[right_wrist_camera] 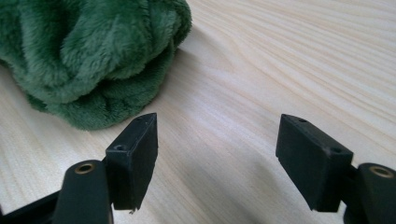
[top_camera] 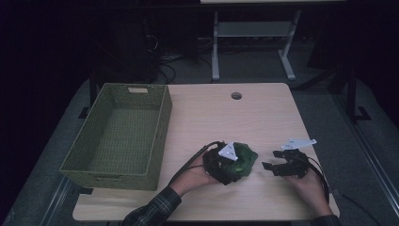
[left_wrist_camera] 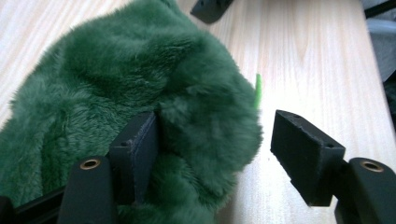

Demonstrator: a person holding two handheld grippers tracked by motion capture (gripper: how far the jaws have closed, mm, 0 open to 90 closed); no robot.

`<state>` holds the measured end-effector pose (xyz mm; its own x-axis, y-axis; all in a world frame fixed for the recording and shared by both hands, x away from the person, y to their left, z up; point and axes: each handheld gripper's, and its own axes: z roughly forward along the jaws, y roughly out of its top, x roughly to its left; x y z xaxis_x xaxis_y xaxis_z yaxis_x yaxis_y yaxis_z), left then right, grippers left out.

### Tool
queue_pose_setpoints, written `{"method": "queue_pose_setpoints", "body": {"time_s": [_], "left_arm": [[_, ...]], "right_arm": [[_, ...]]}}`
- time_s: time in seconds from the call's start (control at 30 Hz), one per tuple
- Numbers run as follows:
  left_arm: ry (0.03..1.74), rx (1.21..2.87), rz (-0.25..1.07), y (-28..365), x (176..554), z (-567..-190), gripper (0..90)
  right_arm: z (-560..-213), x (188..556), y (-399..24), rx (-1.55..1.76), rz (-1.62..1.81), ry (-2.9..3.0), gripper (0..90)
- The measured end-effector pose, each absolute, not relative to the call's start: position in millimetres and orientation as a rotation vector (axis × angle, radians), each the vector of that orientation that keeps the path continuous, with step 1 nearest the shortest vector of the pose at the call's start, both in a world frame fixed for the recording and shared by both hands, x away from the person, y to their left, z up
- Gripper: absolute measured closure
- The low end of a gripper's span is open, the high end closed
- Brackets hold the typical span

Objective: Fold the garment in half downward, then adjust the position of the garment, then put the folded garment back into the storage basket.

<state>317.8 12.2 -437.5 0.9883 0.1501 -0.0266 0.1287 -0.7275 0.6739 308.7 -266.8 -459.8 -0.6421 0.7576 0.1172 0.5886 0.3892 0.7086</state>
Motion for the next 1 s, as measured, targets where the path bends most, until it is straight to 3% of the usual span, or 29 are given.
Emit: {"method": "queue_pose_setpoints", "body": {"time_s": [0.27,0.53,0.8,1.0], "left_arm": [[0.146,2.445,0.117,8,313,-447,32.7],[0.108,2.483,0.208,1,309,-455,35.8],[0.123,2.477,0.267,1,310,-459,49.1],[0.148,2.467,0.246,3,316,-460,68.1]], "right_arm": [[-466,311,-267,1.218,1.03,2.386,16.4],[-473,314,-269,1.247,0.99,2.351,11.2],[-479,316,-268,1.253,0.946,2.338,9.0],[-483,317,-268,1.245,0.98,2.314,4.5]]}}
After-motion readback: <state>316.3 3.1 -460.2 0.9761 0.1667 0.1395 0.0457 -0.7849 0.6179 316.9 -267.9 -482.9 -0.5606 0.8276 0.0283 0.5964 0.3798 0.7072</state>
